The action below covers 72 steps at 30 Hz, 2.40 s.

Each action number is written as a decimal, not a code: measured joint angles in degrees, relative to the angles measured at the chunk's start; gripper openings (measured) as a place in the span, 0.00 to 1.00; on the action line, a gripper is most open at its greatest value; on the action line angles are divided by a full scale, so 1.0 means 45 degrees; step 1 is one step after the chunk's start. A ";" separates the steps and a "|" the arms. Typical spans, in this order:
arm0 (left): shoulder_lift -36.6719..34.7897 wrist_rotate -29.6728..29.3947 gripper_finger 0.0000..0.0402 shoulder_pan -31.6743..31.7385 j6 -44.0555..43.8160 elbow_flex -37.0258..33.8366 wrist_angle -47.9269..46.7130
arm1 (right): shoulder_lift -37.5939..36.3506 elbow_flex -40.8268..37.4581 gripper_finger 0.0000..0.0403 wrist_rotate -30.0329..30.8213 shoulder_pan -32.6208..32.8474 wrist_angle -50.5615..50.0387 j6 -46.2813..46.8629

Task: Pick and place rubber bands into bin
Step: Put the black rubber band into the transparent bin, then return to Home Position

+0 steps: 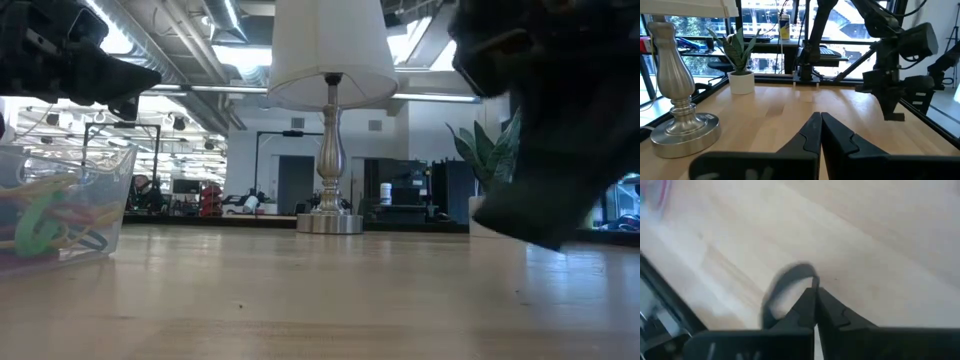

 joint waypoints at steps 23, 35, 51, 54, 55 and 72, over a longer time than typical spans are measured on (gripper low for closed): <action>0.0000 -0.0001 0.02 0.0000 0.0000 0.0000 0.0000 | 0.1378 0.3370 0.00 -0.3201 -0.4696 0.5659 -1.8263; 0.0000 0.0004 0.01 0.0000 0.0000 0.0000 0.0000 | 0.5609 0.8449 0.06 -0.3389 -0.4781 0.5496 -1.9350; 0.0000 0.0004 0.02 0.0000 0.0000 0.0000 0.0000 | 0.6092 1.0594 0.36 -0.3457 -0.5325 0.1714 -1.9332; 0.0000 0.0004 0.01 -0.0002 0.0000 0.0000 0.0000 | 0.6089 1.1383 0.39 -0.3496 -0.5380 0.0259 -1.9446; 0.0000 0.0004 0.01 0.0000 0.0000 0.0000 0.0000 | 0.6089 1.1706 0.39 -0.3496 -0.5417 -0.0248 -1.9618; 0.0000 0.0004 0.01 0.0000 0.0000 0.0000 0.0000 | 0.5746 1.3988 0.13 -0.5507 -0.6207 -0.6682 -2.1078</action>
